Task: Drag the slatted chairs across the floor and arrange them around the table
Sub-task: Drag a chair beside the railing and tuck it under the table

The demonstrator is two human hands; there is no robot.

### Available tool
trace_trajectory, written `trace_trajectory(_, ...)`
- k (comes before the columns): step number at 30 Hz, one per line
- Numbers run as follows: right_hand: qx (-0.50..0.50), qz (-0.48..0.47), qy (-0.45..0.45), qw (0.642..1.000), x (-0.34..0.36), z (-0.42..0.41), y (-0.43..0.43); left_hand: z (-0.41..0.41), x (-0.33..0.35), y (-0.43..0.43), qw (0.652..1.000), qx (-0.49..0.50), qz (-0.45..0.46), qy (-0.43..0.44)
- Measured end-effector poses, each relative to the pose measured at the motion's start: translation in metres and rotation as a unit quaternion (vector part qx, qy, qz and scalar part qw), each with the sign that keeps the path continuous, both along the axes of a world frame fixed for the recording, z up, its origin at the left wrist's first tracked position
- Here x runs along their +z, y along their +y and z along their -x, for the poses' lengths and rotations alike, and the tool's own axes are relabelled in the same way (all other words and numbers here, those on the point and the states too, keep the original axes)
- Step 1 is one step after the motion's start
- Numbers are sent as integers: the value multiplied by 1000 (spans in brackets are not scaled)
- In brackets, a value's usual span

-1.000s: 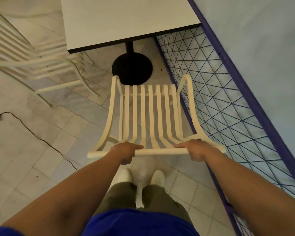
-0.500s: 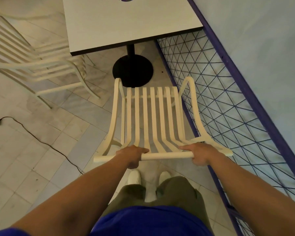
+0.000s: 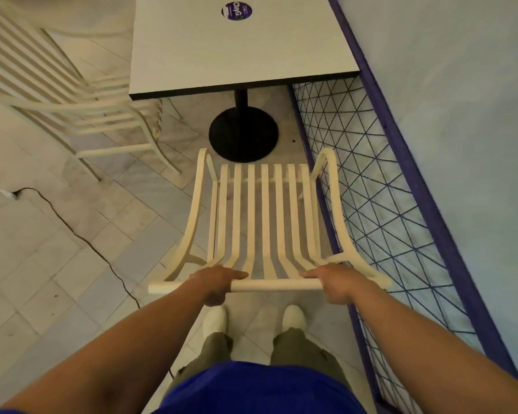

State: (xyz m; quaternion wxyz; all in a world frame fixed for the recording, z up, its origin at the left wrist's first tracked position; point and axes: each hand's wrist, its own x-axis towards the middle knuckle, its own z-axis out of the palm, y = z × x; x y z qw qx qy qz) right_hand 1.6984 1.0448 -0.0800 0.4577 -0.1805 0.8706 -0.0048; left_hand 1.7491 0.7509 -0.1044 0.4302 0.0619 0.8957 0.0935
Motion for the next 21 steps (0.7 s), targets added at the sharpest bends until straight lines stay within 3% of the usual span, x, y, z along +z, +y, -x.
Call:
trace_trajectory(11,43,-4,5,999,2,46,68,13,-2,75,998,54,9,23)
trace_trajectory(21,58,-5,13,998,1,61,78,24,-1,83,998,61,2,6)
